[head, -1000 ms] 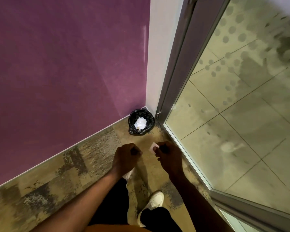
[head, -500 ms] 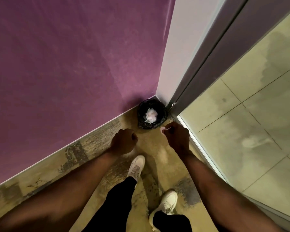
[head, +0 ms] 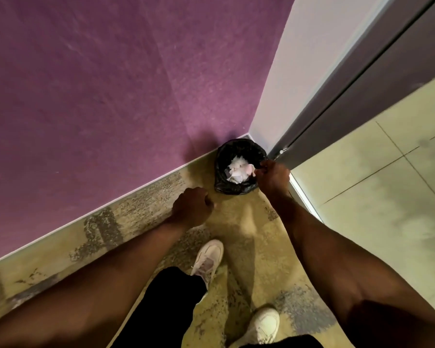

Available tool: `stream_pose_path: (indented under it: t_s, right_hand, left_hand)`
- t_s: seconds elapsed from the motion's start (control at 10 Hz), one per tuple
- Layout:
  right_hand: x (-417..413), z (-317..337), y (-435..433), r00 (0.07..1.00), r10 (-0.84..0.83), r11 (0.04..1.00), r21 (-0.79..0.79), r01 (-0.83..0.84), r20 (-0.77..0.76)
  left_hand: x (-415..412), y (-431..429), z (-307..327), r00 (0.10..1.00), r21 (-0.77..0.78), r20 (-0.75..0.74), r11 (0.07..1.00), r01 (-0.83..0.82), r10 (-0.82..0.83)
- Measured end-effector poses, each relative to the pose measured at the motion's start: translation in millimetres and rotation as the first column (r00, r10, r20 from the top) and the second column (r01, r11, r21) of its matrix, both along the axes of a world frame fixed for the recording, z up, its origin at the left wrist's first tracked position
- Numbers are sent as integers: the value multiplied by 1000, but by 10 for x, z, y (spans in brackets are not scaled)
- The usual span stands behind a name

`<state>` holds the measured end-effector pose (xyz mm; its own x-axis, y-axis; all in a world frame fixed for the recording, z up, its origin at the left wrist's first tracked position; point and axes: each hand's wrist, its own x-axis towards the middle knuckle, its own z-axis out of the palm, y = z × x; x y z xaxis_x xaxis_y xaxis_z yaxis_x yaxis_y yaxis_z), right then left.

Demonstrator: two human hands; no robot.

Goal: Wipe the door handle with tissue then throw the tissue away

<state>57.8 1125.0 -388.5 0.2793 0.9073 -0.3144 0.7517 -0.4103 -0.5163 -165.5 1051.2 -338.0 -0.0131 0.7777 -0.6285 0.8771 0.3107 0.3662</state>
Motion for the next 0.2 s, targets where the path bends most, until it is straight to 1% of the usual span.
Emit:
stream_pose_path:
  t_s: [0.1,0.2]
  right_hand:
    - [-25,47,-92,1000,3,998,57,-2,-27]
    - [23,184,-381,997,69,997,30,-68,-23]
  left_hand:
    - [-34,-20,-33,1000,-38,19,999,8,-7]
    - [-6,-44,98,999,-72,24,997,34,-32]
